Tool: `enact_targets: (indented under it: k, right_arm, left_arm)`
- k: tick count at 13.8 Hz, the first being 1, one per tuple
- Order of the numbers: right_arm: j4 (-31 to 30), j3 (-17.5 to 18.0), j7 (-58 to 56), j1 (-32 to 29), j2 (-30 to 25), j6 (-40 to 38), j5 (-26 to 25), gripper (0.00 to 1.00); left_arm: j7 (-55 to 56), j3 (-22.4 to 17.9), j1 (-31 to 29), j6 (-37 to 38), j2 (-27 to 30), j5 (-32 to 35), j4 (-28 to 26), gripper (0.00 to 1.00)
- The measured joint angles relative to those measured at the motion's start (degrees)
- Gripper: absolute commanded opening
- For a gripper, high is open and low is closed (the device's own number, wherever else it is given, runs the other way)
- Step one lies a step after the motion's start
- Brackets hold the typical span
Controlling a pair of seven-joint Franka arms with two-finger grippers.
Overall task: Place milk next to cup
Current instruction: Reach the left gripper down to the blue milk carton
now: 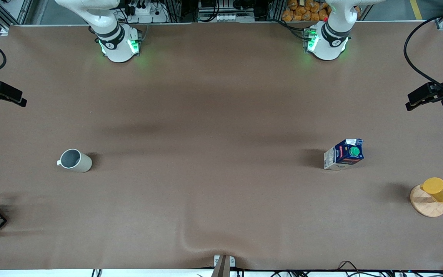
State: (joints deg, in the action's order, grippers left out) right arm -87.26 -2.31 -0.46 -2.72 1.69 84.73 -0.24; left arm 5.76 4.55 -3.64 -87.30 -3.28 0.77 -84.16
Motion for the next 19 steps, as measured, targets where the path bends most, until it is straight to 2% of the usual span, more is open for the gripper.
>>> enact_targets:
  k: [5,12,14,19]
  right_arm:
    - [0.00,0.01,0.00,0.00,0.00,-0.03,0.00,1.00]
    - [0.09,0.05,0.01,0.00,0.00,-0.06,0.00,1.00]
    - [0.09,0.06,0.01,0.00,0.00,-0.06,0.00,1.00]
    - [0.09,0.11,0.01,0.00,0.03,-0.06,0.00,1.00]
  left_arm:
    - [0.00,0.12,1.02,-0.31,-1.25,0.00,-0.33,1.00]
    - [-0.18,1.23,4.11,-13.34,-14.75,0.00,-1.86,1.00]
    - [-0.18,1.27,4.48,-16.24,-16.57,0.00,-3.71,1.00]
    - [-0.18,1.25,4.44,-21.35,-16.79,0.00,-11.07,1.00]
